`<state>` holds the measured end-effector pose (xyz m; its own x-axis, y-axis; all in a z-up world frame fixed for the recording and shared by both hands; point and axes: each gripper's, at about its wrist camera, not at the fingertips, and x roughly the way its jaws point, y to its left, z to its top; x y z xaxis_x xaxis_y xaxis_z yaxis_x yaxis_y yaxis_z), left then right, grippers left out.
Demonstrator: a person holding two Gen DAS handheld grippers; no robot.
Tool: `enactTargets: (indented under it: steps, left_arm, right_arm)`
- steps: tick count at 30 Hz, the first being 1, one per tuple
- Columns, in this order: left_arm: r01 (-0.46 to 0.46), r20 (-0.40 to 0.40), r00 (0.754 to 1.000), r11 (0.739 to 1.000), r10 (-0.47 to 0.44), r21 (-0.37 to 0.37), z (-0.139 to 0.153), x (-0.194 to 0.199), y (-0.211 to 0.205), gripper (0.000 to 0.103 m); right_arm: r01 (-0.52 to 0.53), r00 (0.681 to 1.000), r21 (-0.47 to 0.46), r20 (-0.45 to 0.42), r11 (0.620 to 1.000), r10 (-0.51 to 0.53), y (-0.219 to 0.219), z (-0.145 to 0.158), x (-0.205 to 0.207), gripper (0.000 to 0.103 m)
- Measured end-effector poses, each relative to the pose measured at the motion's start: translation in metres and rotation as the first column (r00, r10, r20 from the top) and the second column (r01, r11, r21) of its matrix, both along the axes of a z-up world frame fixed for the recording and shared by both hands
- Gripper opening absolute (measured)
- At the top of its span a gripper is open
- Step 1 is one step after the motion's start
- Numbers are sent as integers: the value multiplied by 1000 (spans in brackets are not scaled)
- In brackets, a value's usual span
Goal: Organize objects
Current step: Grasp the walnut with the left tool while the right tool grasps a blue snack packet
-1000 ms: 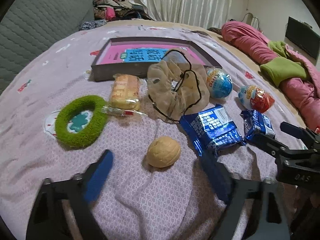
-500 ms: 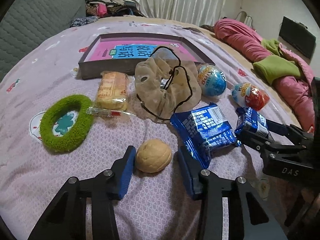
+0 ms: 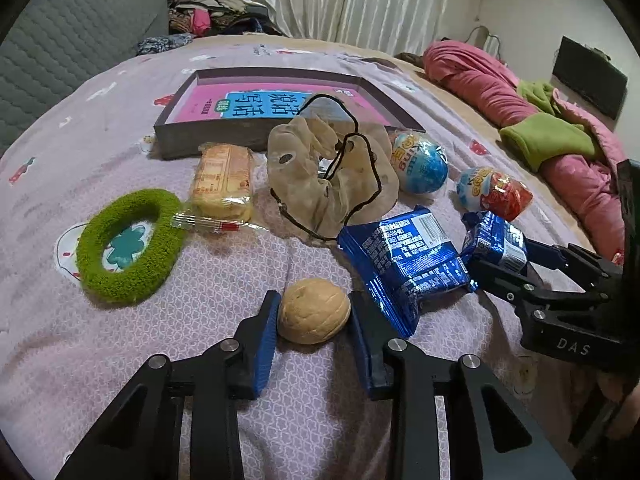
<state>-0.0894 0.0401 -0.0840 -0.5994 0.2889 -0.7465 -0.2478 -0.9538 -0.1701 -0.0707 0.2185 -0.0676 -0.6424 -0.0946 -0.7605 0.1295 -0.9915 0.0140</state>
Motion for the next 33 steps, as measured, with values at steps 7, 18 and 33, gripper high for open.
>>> enactTargets:
  steps: [7,18,33]
  left_arm:
    - [-1,-4,1000,1000,1,-2,0,0,0,34]
    - [-2,-5,1000,1000,2,0,0,0,0,34]
    - [-9,-6,1000,1000,9,5,1,-1,-2,34]
  right_arm:
    - [-28,1000,-18,-12,999,27,-1,4,8,68]
    - [-33,999,-93,-24,995,31,5,-1,6,65]
    - [-54,997,-136,-57,989,47,6,4,9,53]
